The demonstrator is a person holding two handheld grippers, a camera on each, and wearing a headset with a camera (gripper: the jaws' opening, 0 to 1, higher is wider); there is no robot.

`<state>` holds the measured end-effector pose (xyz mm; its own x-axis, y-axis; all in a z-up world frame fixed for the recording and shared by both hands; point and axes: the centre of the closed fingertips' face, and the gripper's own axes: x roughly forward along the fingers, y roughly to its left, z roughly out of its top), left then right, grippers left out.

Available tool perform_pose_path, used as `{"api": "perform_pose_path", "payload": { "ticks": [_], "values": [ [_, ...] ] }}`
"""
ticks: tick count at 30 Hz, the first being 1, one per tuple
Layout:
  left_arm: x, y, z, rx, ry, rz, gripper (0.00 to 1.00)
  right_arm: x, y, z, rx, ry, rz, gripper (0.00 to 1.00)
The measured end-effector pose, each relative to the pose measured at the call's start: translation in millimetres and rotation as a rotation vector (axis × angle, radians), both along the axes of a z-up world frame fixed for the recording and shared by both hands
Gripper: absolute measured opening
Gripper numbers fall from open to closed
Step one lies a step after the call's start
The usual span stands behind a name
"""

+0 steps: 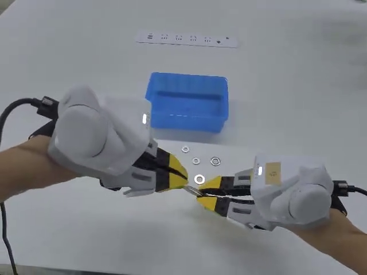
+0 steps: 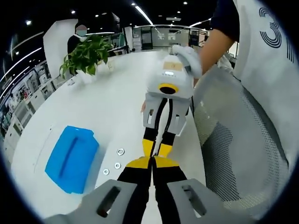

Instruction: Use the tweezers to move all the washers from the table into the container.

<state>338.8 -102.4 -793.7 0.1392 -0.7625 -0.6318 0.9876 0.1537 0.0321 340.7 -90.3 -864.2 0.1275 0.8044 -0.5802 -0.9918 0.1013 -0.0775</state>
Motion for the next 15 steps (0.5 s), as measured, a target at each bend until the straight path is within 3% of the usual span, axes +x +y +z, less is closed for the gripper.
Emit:
{"api": "perform_pose_path", "payload": {
  "ticks": [2, 3, 5, 6, 7, 9, 10, 12, 14, 15],
  "values": [
    [0.8, -3.5, -4.9, 0.034, -0.026, -0.014, 0.04, -0.4, -3.2, -2.3, 0.020, 0.011, -0.006, 0.07],
    [1.9, -4.3, -5.0, 0.033, -0.028, -0.009, 0.05, 0.7, -3.7, -1.1, 0.043, 0.036, -0.034, 0.07],
    [6.4, -1.2, -2.2, 0.016, -0.020, 0.022, 0.05, 4.0, -6.4, 0.5, 0.052, 0.038, -0.045, 0.07],
    [7.4, 1.9, -2.6, 0.020, -0.013, 0.032, 0.05, 3.9, -6.0, 0.3, 0.050, 0.033, -0.046, 0.07],
    [12.1, 11.0, -5.7, 0.056, -0.038, 0.047, 0.05, 3.8, -5.5, 0.5, 0.052, 0.039, -0.046, 0.07],
    [14.5, 24.4, -12.0, 0.096, -0.033, 0.061, 0.05, 2.7, -4.2, 0.7, 0.053, 0.041, -0.039, 0.07],
    [17.8, 30.4, -13.8, 0.113, -0.047, 0.076, 0.06, 1.9, -3.5, 0.8, 0.048, 0.038, -0.032, 0.07],
    [17.8, 38.9, -15.2, 0.113, -0.026, 0.089, 0.11, 1.1, -2.7, 2.0, 0.051, 0.037, -0.026, 0.07],
    [19.5, 44.7, -16.5, 0.119, -0.031, 0.103, 0.17, 0.9, -1.9, 4.8, 0.063, 0.042, -0.028, 0.07],
    [16.8, 47.4, -19.1, 0.120, -0.009, 0.096, 0.19, 0.6, -0.9, 6.5, 0.068, 0.042, -0.028, 0.07]
  ]
}}
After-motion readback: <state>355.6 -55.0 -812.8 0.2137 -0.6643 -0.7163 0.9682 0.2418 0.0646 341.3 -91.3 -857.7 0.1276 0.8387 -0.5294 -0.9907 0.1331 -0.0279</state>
